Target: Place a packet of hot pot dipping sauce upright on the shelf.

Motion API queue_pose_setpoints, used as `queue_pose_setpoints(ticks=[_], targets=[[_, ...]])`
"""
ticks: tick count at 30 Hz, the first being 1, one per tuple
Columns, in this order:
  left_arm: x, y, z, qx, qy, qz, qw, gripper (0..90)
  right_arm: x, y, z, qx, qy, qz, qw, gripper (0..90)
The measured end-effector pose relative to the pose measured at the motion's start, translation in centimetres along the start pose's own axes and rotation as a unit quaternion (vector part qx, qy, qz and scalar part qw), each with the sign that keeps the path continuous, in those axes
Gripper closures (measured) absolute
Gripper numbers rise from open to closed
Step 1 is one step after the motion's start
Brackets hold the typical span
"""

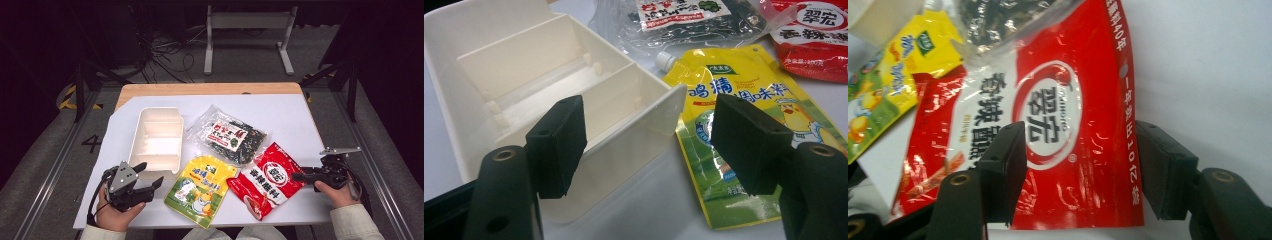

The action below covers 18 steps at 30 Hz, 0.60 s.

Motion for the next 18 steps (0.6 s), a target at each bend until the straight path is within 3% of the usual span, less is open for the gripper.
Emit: queue_pose_setpoints(ticks=[9, 13, 18], targets=[[-0.1, 0.0, 0.3, 0.008, -0.002, 0.006, 1.0, 30.2, 1.4, -0.3, 0.7, 0.025, 0.044, -0.021, 0.9985, 43.3], [-0.2, 0.0, 0.4, 0.007, -0.003, 0.006, 1.0, 30.0, 1.7, -0.4, 1.4, 0.034, 0.052, -0.024, 0.9978, 45.5], [-0.3, 0.1, 0.5, 0.008, -0.004, 0.01, 0.9999, 29.9, 1.8, -0.7, 2.3, 0.044, 0.039, -0.031, 0.9978, 56.0]])
Point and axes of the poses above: each handheld gripper's, and its own axes: z roughly forward along the jaws, y roughly out of its top, x roughly to its left, the point moved 3 cm from there along z, roughly forward along the jaws, and after that the axes turned 15 degrees about z, right-handed, at the moved point
